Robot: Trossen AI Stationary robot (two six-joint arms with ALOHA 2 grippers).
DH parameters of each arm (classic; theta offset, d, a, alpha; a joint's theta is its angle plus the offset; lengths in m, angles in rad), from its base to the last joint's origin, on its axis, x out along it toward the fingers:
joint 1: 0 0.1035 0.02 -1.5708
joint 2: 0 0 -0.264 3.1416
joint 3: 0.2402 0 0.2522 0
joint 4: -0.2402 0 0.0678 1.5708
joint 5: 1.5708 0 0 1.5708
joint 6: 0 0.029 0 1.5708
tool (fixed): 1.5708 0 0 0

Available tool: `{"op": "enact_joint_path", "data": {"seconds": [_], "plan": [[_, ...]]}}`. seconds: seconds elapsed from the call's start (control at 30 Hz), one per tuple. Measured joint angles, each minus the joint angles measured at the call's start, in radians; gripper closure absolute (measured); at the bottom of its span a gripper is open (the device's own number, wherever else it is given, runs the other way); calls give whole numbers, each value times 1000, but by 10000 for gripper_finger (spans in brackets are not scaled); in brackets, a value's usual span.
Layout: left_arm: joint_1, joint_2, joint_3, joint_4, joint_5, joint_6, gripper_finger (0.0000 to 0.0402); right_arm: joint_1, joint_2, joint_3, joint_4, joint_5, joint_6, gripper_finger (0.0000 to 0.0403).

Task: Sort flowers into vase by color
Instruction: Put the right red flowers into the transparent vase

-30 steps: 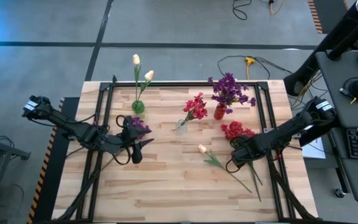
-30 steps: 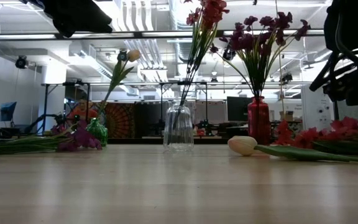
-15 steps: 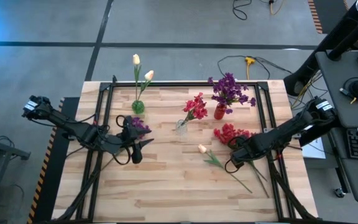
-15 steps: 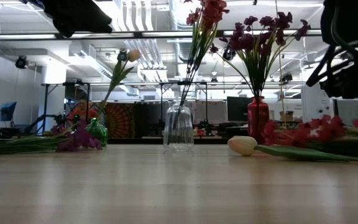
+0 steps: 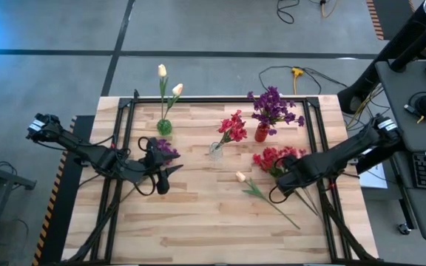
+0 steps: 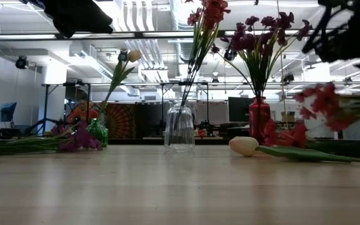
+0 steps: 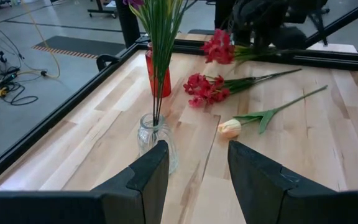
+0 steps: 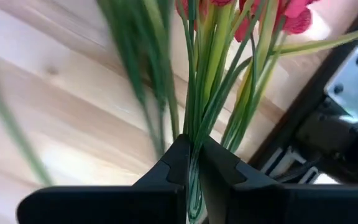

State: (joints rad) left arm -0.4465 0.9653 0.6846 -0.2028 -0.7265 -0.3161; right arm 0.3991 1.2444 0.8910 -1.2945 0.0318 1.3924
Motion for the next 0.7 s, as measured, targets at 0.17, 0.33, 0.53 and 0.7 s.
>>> {"op": "enact_joint_path", "data": {"seconds": [0.17, 0.33, 0.53, 0.7], "plan": [[0, -1, 0, 0, -42, 1, 253, 25, -53, 87, -10, 58, -30, 385], [0, -5, 0, 0, -53, 15, 253, 76, -100, 173, -12, 113, -33, 385], [0, -7, 0, 0, -53, 15, 253, 152, -120, 289, -8, 217, -81, 385], [0, -7, 6, 0, -68, 23, 253, 219, -121, 341, 107, 358, -202, 385]]}}
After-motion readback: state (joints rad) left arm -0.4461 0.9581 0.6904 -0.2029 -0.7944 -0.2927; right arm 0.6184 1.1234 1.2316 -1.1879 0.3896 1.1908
